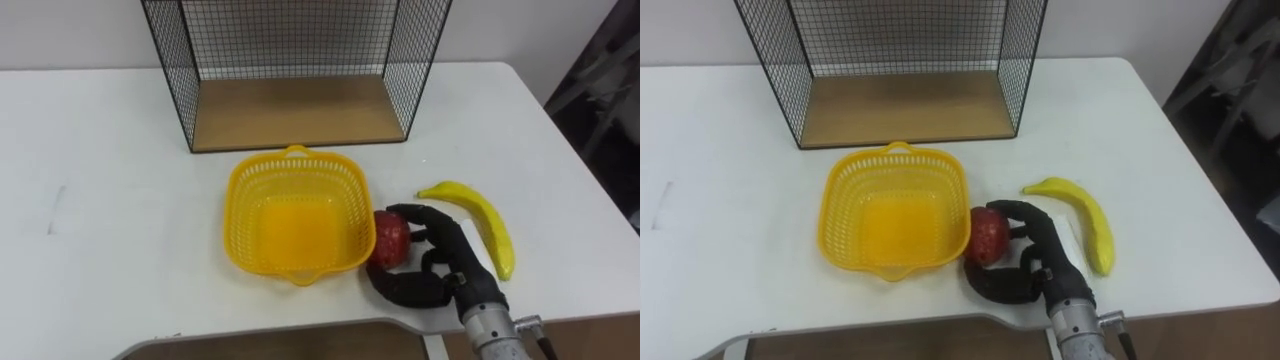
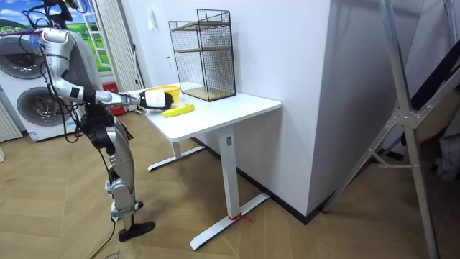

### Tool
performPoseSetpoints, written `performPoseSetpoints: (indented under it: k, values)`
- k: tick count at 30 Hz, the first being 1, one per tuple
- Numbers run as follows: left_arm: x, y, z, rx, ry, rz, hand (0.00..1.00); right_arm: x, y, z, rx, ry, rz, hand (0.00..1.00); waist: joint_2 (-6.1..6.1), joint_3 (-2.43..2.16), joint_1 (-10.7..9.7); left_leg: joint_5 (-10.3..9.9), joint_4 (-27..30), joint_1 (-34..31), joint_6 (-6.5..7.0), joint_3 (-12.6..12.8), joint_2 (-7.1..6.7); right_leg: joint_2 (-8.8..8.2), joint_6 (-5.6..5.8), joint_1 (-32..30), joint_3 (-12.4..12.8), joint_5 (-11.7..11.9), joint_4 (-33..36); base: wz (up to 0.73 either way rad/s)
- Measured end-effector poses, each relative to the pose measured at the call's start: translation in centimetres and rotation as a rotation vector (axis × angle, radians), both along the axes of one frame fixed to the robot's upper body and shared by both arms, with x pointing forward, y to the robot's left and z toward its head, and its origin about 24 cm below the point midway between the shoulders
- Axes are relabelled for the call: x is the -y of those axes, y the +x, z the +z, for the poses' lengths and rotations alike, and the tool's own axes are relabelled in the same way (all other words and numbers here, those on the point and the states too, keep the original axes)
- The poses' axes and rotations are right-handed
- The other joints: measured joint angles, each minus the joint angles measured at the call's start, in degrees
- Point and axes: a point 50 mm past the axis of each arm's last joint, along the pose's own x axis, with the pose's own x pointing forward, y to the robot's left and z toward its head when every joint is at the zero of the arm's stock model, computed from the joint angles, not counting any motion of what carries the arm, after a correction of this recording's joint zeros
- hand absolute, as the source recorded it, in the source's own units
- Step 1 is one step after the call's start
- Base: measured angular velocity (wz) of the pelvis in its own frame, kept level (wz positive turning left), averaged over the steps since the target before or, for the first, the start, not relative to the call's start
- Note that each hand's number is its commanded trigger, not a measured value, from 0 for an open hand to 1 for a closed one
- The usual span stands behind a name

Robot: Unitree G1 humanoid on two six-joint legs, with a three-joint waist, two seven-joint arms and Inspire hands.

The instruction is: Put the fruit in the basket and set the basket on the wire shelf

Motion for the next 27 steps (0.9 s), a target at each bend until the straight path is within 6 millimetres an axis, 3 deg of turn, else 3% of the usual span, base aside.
performPoseSetpoints:
  k: [20, 27]
  values:
    - [-0.2, -1.4, 0.0, -0.032, 0.022, 0.032, 0.00, 0.7, -0.1, -0.3, -0.022, 0.156, -0.143, 1.00, 1.11, -0.10, 0.15, 0.00, 0.02, 0.54, -0.01, 0.08, 0.01, -0.02, 0.00, 0.57, -0.28, 0.00, 0.04, 0.00]
    - [0.1, -1.4, -0.1, -0.034, 0.016, 0.035, 0.00, 1.8, -0.1, -0.5, -0.028, 0.240, -0.255, 1.00, 1.21, -0.07, -0.05, 0.00, 0.02, 0.56, 0.00, 0.02, 0.01, -0.03, 0.00, 0.62, -0.27, 0.00, 0.11, 0.00]
